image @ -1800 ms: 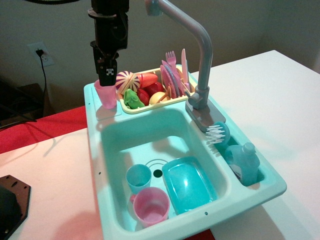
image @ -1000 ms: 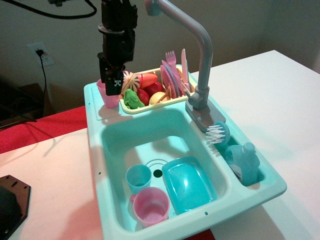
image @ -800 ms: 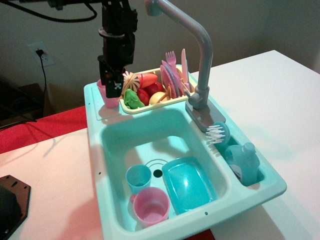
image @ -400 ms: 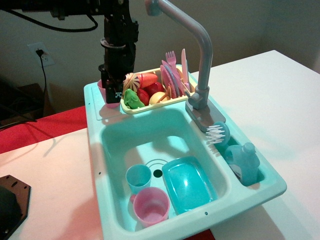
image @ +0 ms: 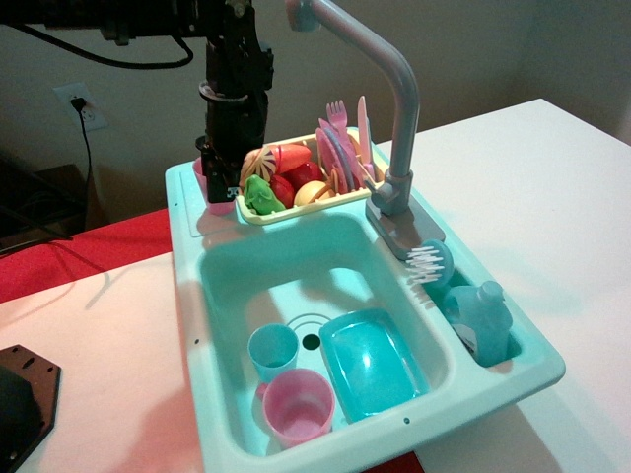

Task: Put cup from counter to sink

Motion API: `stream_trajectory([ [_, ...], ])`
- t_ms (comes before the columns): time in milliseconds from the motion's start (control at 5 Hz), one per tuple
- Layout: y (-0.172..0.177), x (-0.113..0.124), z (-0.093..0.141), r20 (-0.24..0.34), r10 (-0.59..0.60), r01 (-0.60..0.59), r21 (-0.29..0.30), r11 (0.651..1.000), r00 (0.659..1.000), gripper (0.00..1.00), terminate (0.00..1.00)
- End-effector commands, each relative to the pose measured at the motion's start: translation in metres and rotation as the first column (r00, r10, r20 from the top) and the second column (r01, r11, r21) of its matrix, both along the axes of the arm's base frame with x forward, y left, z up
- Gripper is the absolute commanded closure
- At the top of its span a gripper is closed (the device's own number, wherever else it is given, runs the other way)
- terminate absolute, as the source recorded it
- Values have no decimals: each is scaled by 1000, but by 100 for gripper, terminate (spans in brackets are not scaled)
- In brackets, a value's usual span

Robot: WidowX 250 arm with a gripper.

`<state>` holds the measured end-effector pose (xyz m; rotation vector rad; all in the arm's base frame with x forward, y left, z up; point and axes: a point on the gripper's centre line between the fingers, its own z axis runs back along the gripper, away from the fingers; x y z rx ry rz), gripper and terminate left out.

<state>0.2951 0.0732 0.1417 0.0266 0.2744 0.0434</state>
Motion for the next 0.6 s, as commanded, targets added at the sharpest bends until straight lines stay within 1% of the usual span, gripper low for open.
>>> stream_trajectory([
  [0,-19,19,35,116,-63,64,-3,998,991,100,0],
  [200,-31,35,55,151,-72,71,6,997,986,100,0],
  [400,-31,42,76,186,-62,60,13,998,981,100,0],
])
